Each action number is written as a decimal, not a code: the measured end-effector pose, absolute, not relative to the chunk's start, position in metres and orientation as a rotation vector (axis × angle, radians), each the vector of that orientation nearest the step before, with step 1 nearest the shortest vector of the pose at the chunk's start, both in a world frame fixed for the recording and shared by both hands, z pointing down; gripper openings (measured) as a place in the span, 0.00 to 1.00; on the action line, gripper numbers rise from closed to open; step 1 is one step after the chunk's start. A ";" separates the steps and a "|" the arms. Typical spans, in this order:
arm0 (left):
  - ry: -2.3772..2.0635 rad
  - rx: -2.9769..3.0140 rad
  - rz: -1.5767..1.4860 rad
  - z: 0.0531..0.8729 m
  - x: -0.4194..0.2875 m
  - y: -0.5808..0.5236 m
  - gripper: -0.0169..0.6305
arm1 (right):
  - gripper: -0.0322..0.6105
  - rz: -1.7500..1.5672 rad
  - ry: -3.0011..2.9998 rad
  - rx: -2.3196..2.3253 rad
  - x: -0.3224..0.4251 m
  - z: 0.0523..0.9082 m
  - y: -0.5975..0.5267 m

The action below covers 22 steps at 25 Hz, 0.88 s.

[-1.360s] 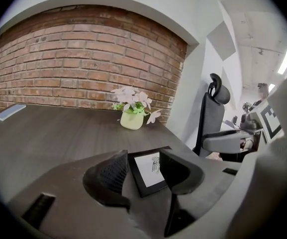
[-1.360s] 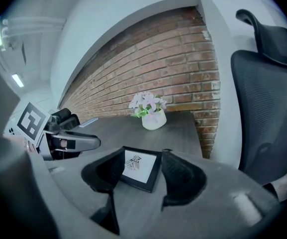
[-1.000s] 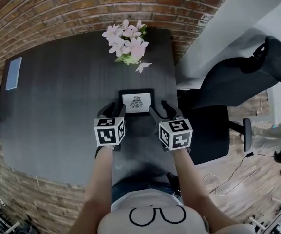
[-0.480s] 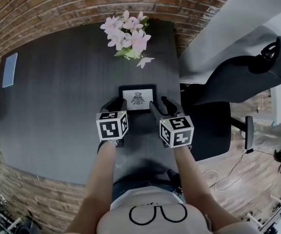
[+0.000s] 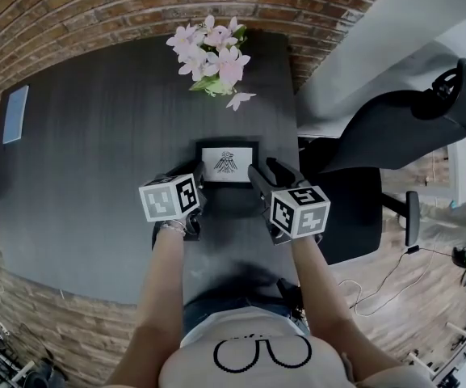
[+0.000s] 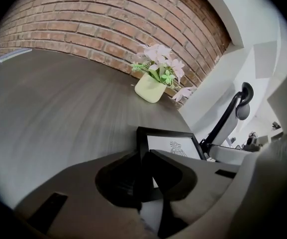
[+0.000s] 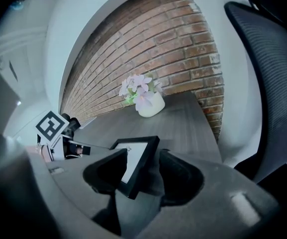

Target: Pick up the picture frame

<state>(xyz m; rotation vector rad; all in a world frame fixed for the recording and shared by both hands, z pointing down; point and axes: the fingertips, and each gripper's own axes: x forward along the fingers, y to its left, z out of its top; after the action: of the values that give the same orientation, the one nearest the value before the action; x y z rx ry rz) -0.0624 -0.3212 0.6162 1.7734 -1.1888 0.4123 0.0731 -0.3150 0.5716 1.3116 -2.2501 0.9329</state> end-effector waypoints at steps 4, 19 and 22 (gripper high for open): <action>-1.162 1.762 0.395 0.617 -0.062 -0.321 0.13 | 0.37 1.071 -2.250 1.275 0.072 0.578 -0.318; -1.140 1.748 0.379 0.617 -0.063 -0.321 0.13 | 0.32 1.803 -2.288 0.900 0.037 0.595 -0.325; -1.134 1.744 0.373 0.617 -0.063 -0.321 0.13 | 0.16 1.888 -2.285 0.873 0.037 0.597 -0.325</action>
<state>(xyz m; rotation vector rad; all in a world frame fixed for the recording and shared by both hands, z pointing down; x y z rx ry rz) -0.0632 -0.3215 0.6169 1.7444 -1.1335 0.3732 0.0367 -0.3251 0.5967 0.8727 -2.2851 1.8883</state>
